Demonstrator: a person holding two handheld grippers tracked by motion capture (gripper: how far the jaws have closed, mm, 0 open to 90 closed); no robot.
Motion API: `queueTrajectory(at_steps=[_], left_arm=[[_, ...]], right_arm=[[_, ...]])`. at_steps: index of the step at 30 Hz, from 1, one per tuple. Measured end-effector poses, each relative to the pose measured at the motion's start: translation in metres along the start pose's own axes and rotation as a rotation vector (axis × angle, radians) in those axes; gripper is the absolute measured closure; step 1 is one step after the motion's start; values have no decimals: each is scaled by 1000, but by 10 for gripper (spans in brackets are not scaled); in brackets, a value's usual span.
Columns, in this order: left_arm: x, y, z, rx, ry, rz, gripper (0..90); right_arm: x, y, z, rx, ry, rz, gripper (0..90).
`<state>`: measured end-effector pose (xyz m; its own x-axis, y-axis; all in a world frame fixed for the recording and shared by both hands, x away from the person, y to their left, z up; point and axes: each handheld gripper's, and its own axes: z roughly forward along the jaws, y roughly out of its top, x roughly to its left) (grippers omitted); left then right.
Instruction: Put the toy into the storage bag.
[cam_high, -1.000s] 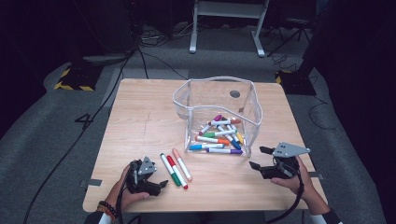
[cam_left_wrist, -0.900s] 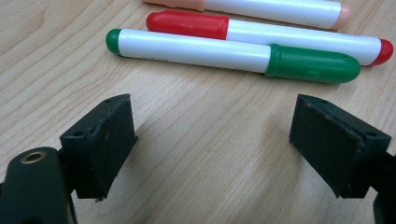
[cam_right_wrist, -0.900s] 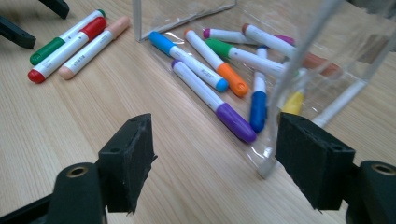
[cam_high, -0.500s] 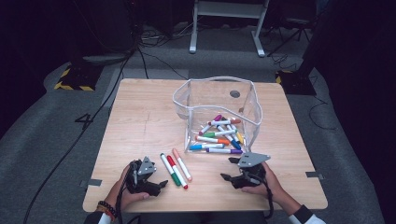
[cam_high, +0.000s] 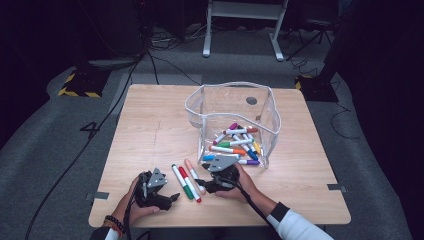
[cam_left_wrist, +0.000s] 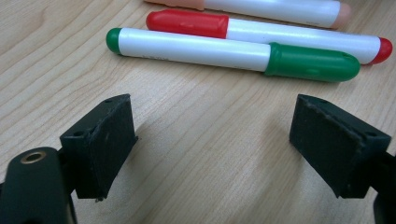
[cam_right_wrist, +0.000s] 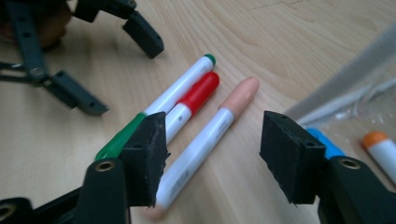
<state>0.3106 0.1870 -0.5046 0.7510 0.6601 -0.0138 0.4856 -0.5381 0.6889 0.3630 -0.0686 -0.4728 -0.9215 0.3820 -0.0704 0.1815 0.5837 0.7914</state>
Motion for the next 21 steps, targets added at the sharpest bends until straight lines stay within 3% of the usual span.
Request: queueTrajectory(at_steps=[4,6,8,10,13,17,21], left_arm=[[0,0,0,0,0,0,144],[0,0,0,0,1,0,145],[0,0,0,-1,0,1,145],[0,0,0,-1,0,1,144],[0,0,0,-1,0,1,144],[0,0,0,-1,1,0,145],[0,0,0,-1,1,0,145]], right_arm=[[-1,5,23,42,-32,-10,502],[-6,5,32,58,-57,13,536],[-11,6,37,54,-47,41,608],[-13,9,41,75,-78,19,668],[-17,8,45,101,-71,30,694],[-21,1,41,122,-49,48,738],[-23,-13,22,128,-8,46,741]])
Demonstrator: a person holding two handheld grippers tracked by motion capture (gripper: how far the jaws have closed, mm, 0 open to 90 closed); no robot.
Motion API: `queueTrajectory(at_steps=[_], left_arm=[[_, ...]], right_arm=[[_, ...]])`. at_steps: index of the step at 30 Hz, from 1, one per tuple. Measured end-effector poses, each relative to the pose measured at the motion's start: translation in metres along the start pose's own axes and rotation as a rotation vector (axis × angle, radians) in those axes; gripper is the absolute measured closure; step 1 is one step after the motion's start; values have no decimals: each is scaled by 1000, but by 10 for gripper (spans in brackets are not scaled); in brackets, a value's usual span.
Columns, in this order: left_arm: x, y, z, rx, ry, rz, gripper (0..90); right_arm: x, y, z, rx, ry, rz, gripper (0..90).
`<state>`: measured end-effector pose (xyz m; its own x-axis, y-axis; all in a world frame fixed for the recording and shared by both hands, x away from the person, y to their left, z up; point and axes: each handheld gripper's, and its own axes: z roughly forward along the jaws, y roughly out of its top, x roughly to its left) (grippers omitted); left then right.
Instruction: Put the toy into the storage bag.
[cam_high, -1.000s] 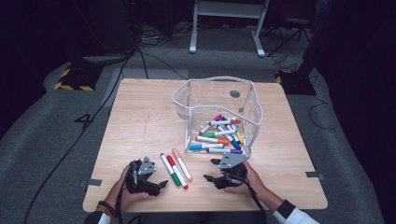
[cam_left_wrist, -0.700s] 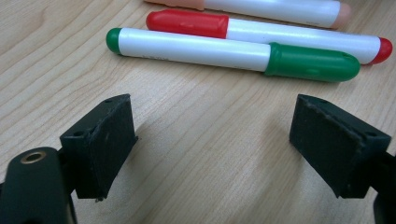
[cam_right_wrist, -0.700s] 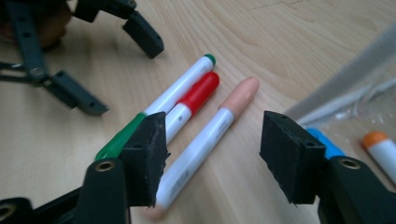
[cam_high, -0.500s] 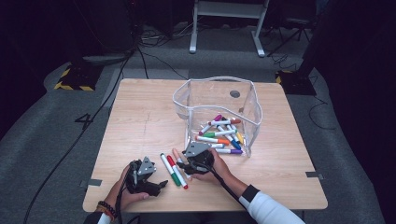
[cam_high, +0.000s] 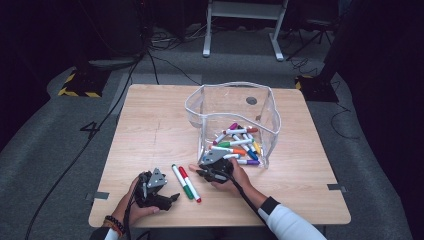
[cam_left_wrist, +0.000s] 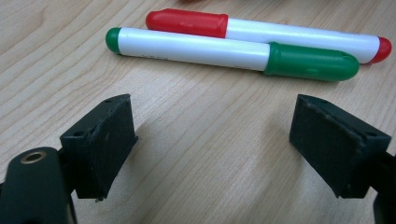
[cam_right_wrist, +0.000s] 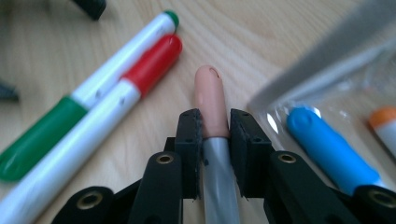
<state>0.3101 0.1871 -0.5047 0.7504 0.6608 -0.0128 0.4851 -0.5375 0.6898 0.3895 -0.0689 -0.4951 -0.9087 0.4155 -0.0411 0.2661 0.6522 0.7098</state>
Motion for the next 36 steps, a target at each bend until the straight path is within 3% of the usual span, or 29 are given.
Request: queueTrajectory(at_steps=[7,10,17,23,32,36], left_arm=[[0,0,0,0,1,-1,145],[0,0,0,0,1,-2,144],[0,0,0,0,2,-3,144],[0,0,0,0,1,-1,144],[0,0,0,0,2,-3,144],[0,0,0,1,0,-1,144]], right_arm=[[-12,-52,-56,37,60,-10,741],[-19,-77,-82,38,57,15,741],[-43,-117,-125,66,-26,72,740],[-52,-128,-135,69,-52,112,729],[-54,-131,-137,56,-63,120,744],[-60,-132,-145,17,-55,150,744]])
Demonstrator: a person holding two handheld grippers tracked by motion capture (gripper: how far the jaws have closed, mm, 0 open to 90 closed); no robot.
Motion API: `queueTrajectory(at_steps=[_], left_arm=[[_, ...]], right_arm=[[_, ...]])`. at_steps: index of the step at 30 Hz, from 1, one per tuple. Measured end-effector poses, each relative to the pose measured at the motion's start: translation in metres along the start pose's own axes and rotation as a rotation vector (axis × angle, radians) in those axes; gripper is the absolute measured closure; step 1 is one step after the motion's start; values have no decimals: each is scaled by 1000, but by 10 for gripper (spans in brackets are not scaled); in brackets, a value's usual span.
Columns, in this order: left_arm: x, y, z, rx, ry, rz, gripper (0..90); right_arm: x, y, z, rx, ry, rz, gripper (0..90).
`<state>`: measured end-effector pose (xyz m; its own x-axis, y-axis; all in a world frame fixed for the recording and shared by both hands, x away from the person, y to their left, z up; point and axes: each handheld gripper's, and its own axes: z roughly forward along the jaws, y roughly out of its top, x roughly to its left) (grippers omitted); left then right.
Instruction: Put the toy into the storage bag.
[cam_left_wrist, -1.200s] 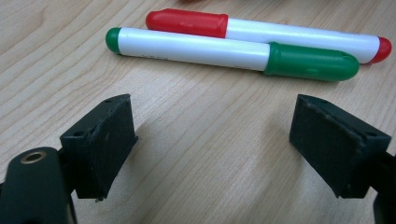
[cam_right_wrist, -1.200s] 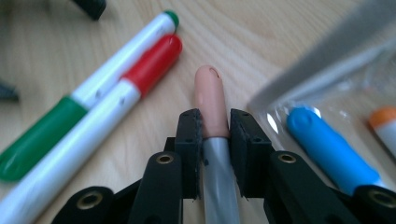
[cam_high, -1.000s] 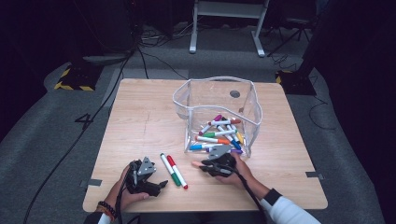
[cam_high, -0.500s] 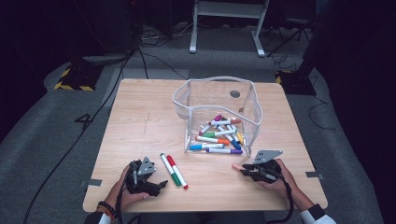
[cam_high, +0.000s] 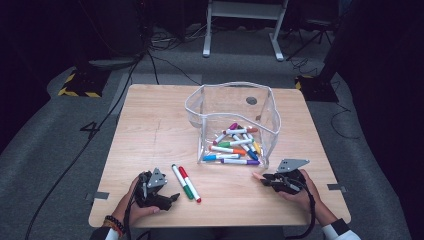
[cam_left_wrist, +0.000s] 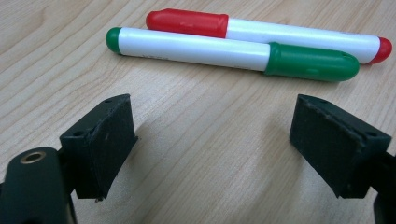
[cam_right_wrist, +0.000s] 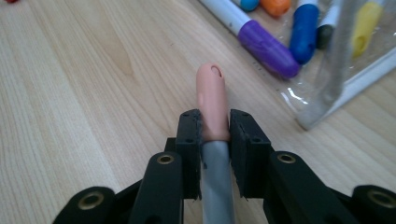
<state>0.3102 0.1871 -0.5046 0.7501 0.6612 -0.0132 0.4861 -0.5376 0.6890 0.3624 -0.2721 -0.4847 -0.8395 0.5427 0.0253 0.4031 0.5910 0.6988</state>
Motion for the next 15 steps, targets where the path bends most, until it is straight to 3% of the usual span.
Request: queueTrajectory(at_steps=[5,15], left_arm=[[0,0,0,0,0,1,144],[0,0,0,0,-1,1,144]], right_arm=[[-5,-3,-16,-35,-23,10,744],[-21,0,-61,-173,-94,51,745]])
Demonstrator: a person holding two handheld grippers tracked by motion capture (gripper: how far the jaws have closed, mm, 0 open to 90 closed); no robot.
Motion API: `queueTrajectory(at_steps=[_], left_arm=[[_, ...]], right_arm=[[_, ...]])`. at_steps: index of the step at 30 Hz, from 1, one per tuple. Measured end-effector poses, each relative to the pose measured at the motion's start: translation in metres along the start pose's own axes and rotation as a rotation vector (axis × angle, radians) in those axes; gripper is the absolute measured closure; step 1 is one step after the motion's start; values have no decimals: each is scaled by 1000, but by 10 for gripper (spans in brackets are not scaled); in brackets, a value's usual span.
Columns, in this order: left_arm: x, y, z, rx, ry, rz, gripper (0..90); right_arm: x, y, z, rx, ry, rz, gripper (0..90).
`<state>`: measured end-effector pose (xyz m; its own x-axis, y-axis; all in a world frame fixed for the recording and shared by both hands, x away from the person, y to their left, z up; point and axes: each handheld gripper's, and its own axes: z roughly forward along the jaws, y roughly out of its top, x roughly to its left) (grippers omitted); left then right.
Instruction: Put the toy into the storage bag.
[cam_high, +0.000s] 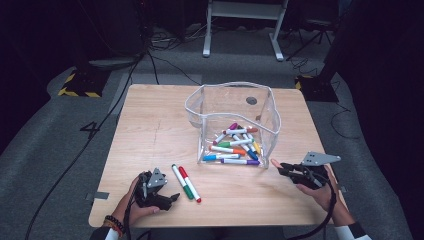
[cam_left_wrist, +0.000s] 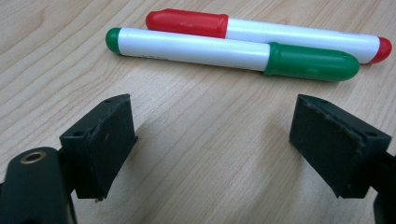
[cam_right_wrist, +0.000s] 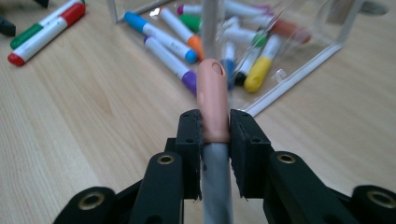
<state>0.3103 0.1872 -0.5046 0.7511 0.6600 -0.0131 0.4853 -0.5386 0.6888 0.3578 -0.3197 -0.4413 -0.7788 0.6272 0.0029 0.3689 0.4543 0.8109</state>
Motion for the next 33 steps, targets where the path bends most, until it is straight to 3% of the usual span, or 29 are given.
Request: queueTrajectory(at_steps=[8,19,26,33], left_arm=[[0,0,0,0,0,0,144],[0,0,0,0,0,0,144],[0,0,0,0,0,0,144],[0,0,0,0,0,0,144]], right_arm=[[-13,26,-34,-83,-68,-18,745],[-30,80,-62,-133,-122,-72,744],[-31,124,-62,-148,-118,-131,744],[-27,174,-47,-151,-79,-190,745]])
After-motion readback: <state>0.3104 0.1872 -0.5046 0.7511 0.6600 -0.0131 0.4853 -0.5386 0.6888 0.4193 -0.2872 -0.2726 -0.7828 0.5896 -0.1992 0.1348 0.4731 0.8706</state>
